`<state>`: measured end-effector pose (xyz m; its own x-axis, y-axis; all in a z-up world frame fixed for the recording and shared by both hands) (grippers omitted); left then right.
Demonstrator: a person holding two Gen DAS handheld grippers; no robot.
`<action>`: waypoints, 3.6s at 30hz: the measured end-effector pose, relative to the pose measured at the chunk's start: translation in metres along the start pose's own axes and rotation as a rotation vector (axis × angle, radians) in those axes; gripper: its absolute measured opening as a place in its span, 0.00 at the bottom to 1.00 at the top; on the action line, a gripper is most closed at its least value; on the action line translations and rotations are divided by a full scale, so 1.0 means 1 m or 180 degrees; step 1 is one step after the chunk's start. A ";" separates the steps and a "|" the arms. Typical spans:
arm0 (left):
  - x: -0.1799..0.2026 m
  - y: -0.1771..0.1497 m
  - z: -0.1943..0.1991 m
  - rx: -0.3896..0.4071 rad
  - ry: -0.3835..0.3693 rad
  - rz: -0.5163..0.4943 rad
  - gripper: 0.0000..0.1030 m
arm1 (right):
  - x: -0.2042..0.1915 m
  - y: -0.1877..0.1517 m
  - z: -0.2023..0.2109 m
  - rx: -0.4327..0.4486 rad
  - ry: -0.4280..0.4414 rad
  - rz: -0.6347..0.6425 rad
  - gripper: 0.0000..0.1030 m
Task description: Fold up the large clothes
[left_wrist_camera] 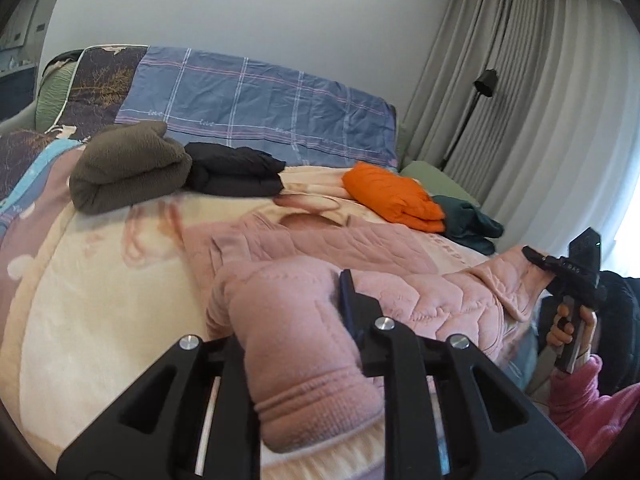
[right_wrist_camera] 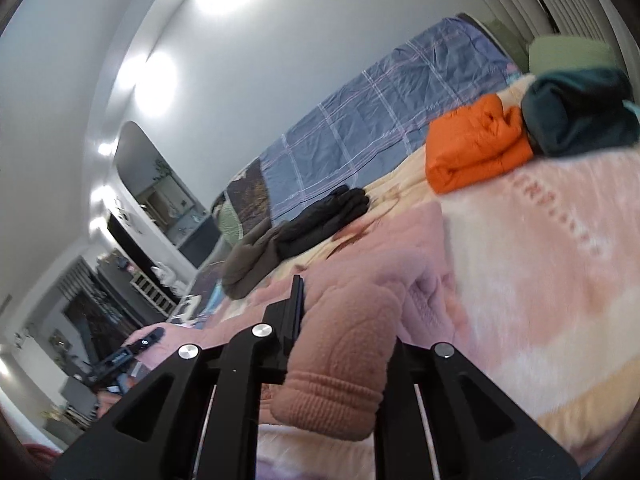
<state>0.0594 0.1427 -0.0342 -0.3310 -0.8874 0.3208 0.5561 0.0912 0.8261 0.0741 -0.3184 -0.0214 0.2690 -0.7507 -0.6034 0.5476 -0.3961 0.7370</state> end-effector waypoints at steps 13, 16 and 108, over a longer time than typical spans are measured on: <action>-0.088 -0.004 -0.163 -0.0541 0.0620 0.0087 0.21 | 0.078 -0.001 -0.164 -0.0565 -0.0810 0.0247 0.23; -0.093 -0.010 -0.172 -0.0443 0.0550 0.0047 0.22 | 0.088 -0.007 -0.169 -0.0538 -0.0762 0.0247 0.24; -0.051 0.020 -0.294 -0.0919 0.1089 -0.0278 0.51 | 0.015 -0.038 -0.348 -0.1535 -0.0739 0.0790 0.42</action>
<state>0.3113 0.0570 -0.1705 -0.1421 -0.9889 0.0440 0.7431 -0.0771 0.6647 0.3332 -0.1303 -0.1642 0.2844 -0.9079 -0.3080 0.8036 0.0505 0.5930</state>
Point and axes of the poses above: each gripper's, at about its wrist camera, not at the fingertips, and z roughly against the way its jaws point, x to its right, y to its top, the point moved 5 cm from there along -z, roughly the way its jaws point
